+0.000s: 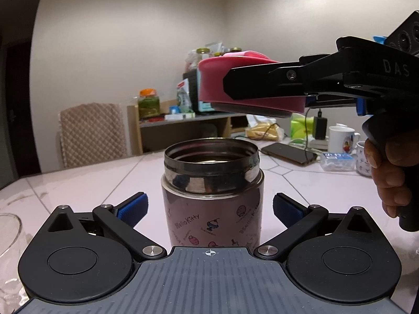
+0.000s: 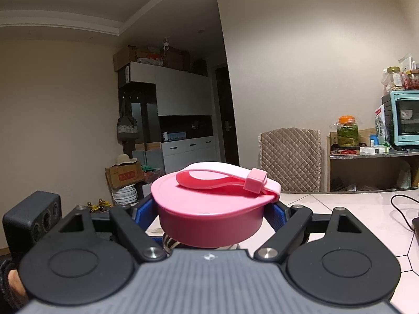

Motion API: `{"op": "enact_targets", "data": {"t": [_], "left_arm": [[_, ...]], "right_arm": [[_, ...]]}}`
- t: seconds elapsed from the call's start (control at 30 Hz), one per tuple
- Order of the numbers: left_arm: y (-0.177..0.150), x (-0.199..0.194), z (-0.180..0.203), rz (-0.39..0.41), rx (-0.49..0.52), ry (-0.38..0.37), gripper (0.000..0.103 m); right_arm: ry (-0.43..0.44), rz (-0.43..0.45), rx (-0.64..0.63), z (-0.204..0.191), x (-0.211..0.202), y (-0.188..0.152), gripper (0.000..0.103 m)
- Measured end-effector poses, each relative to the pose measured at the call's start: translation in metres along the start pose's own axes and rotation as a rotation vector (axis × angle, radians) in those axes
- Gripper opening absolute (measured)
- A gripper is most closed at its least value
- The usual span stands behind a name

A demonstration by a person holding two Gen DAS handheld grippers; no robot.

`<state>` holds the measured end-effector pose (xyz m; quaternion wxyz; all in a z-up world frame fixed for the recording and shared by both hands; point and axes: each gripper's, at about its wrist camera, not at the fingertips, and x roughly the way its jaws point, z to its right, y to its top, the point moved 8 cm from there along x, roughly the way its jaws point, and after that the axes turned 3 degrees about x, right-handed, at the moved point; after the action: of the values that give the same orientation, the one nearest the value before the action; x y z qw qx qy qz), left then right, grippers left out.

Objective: Unscrew bottle cap and pour
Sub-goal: 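Carry the pink cap away from the bottle mouth with the right gripper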

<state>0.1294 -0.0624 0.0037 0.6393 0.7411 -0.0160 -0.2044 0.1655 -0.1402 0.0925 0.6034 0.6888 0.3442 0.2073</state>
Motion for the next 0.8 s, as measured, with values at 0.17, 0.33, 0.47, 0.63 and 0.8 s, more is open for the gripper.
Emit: {"op": "enact_targets", "data": {"t": [0.17, 0.33, 0.47, 0.63, 0.8], "left_arm": [[0.001, -0.002, 0.0, -0.005, -0.007, 0.028, 0.103], [0.005, 0.012, -0.011, -0.01, -0.015, 0.071, 0.103], [0.006, 0.03, -0.018, -0.015, -0.023, 0.082, 0.103], [0.008, 0.028, -0.02, -0.013, -0.026, 0.103, 0.103], [0.009, 0.032, -0.019, -0.017, -0.026, 0.124, 0.103]], "right_arm": [[-0.011, 0.004, 0.001, 0.001, -0.003, 0.0, 0.085], [-0.03, 0.006, 0.004, 0.005, -0.006, 0.0, 0.085], [-0.045, 0.01, 0.009, 0.008, -0.008, 0.0, 0.085], [-0.062, 0.02, 0.021, 0.012, -0.012, 0.001, 0.085], [-0.087, 0.019, 0.024, 0.016, -0.015, 0.001, 0.085]]}}
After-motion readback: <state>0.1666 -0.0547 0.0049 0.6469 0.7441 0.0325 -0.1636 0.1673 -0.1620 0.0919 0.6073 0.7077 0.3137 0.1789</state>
